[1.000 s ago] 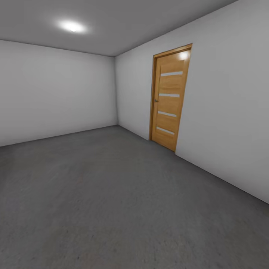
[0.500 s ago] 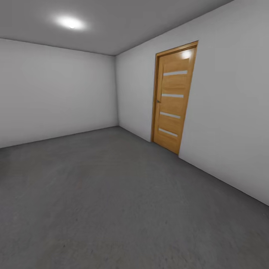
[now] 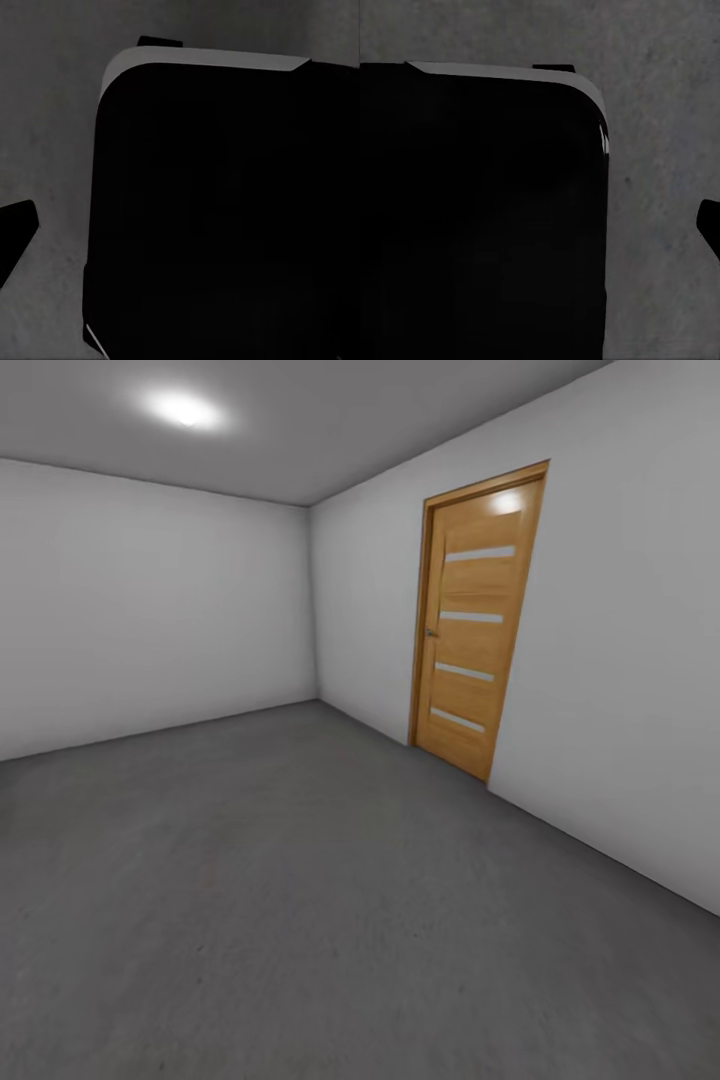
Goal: Move the two storage containers from the living room to the garage. In the garage, place one container on the floor and stack the other container on top of it (either order is fine).
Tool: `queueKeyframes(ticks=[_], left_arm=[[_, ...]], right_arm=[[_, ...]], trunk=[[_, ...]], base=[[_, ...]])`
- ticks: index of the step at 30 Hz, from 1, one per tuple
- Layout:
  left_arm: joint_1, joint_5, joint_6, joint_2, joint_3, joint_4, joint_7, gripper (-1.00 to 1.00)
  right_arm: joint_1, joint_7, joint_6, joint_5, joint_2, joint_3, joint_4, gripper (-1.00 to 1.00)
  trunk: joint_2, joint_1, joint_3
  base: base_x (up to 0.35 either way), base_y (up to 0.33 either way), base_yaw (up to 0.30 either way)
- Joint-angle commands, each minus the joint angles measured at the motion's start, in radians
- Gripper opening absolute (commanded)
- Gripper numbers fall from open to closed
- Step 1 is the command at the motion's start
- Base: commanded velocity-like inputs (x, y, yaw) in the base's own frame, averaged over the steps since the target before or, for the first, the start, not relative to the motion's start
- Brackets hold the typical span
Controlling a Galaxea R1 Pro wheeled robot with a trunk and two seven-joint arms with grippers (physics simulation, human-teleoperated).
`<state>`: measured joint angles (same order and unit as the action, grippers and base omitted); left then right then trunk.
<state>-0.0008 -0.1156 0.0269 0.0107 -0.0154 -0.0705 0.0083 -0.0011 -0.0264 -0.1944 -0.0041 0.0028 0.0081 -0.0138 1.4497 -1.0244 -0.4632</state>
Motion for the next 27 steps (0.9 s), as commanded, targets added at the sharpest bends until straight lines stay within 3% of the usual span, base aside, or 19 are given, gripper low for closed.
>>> queueKeyframes(ticks=[1,27], left_arm=[[0.000,-0.009,0.002,0.000,-0.001,0.000,0.001,1.00],[-0.001,-0.006,-0.004,0.002,0.000,-0.002,0.001,1.00]], right_arm=[[0.000,-0.003,-0.005,0.000,0.000,0.001,-0.001,1.00],[0.000,-0.003,-0.005,0.000,0.000,0.001,-0.001,1.00]], trunk=[[0.000,-0.001,-0.001],[0.000,-0.001,-0.001]], base=[[0.325,0.095,0.000],[0.325,0.094,0.000]])
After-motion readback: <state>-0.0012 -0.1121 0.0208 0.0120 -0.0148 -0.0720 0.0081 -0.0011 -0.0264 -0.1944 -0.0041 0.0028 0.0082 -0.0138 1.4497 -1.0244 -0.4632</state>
